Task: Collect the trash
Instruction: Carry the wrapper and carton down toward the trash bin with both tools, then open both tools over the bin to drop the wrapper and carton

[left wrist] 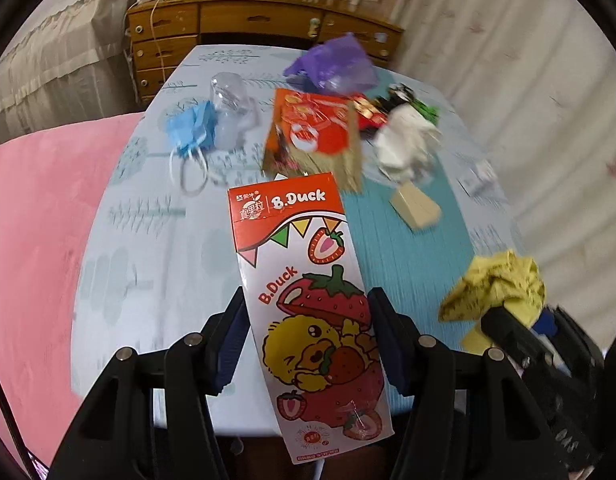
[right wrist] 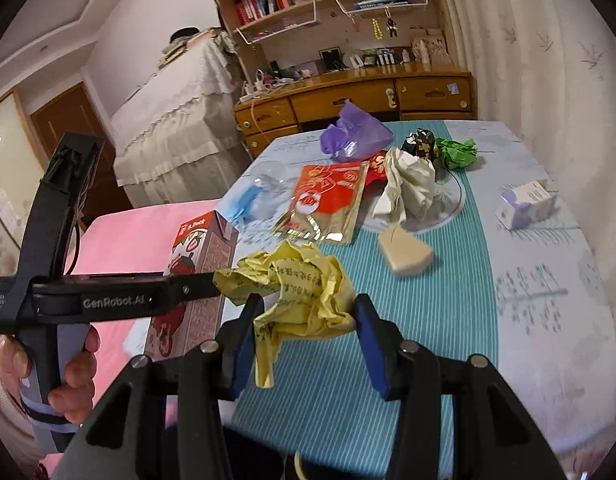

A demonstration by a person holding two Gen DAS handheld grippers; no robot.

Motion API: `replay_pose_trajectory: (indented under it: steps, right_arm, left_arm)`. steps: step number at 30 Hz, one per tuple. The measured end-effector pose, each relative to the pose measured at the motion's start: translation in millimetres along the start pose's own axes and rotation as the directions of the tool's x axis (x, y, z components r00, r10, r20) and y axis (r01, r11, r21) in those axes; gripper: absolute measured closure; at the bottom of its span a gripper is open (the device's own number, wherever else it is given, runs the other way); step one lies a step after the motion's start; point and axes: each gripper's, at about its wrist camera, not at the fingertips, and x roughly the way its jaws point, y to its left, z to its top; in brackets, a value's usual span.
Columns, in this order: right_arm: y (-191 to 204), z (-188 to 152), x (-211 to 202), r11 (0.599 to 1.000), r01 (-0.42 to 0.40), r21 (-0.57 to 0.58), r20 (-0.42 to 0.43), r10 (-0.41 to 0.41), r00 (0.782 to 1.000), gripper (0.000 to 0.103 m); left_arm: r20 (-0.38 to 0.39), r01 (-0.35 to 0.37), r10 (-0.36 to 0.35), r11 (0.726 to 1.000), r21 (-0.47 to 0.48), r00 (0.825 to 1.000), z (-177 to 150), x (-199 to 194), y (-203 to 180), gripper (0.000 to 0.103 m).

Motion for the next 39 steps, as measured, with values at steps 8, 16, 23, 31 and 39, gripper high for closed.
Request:
replay_pose_trajectory:
  steps: [8,16,23,31,39]
  right_arm:
    - [17,-66,-48,1.000,0.008,-0.029,-0.020,-0.009,1.000,0.056]
    - [26,-146,-54,0.996,0.055,-0.067,-0.058,-0.058,0.997,0.056]
    - [14,-200,-19,0.995,0.086,-0.052,-0.176,-0.094,0.980,0.056]
    - [-19,-246,43,0.991,0.133,0.028,-0.291,-0.119,0.949,0.056]
    - [-45,-278,92,0.981,0.157,0.118,-0.345,-0.108,0.932,0.056]
  left_arm:
    - [0.011,0.044,-0.045,0.993,0.109,0.999,-99,-33,-21,0.046]
    - [0.003,0.080,-0.082,0.978,0.194,0.997,-187,-20,-33,0.046]
    - [-0.080,0.064,-0.050,0.979,0.192,0.996,-227,35,-23,0.046]
    - [-0.065,0.011,-0.001,0.988,0.155,0.998,-252,103,-1,0.046]
    - [-0.106,0.002,0.007,0.996,0.086,0.994,-268,163,12,0.046]
